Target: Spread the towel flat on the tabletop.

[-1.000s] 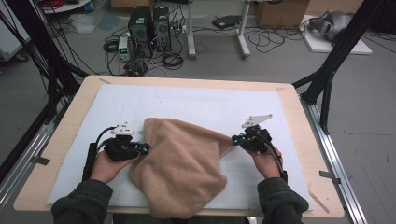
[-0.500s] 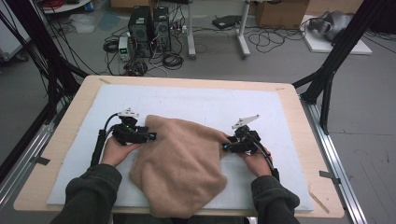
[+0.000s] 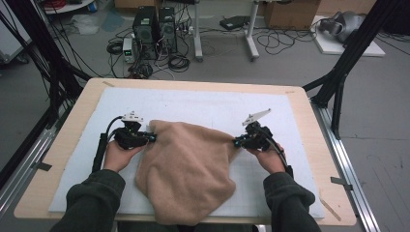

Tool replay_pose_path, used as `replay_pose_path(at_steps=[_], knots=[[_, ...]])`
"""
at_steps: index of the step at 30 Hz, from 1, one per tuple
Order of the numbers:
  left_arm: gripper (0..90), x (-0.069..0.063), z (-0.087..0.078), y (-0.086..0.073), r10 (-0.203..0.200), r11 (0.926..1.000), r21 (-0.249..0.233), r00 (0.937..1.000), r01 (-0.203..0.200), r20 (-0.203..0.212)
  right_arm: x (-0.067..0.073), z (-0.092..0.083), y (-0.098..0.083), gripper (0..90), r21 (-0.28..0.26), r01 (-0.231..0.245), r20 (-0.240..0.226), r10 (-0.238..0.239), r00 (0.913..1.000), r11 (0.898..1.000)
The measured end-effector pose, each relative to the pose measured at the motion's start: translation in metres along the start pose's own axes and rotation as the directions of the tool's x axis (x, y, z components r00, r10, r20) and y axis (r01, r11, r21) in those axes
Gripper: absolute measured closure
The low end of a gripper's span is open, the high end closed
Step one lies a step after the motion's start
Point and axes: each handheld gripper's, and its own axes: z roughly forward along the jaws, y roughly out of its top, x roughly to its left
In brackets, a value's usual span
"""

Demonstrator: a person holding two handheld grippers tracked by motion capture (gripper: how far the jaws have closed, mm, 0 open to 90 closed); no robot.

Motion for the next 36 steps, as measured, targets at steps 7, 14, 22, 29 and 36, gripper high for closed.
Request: replay_pose_path(at_steps=[7,14,22,29,36], knots=[[84.5,0.005,-0.012,0.062,-0.016,0.9739,-0.226,0.9854,-0.023,-0.169,-0.039,-0.044,0.062,83.0,-0.125,0.037,0.188,-0.013,0.9821,0.991],[55.1,0.024,-0.003,0.061,-0.097,0.9812,-0.179,0.9863,0.073,-0.133,-0.059,-0.047,0.068,58.6,-0.226,-0.066,0.211,0.115,0.9708,0.972],[50.8,0.012,-0.004,0.010,-0.064,0.9930,-0.102,0.9970,0.060,-0.043,-0.019,-0.015,0.032,51.6,-0.124,-0.025,0.091,0.037,0.9952,0.992],[44.4,-0.010,-0.018,-0.026,0.002,0.9972,-0.074,1.0000,-0.002,-0.006,0.028,-0.011,0.005,48.1,-0.141,0.025,0.016,-0.023,0.9996,0.990],[41.0,-0.029,-0.023,-0.056,0.057,0.9983,-0.012,0.9975,-0.057,0.042,0.068,0.001,-0.024,43.4,-0.139,0.076,-0.055,-0.084,0.9949,0.987]])
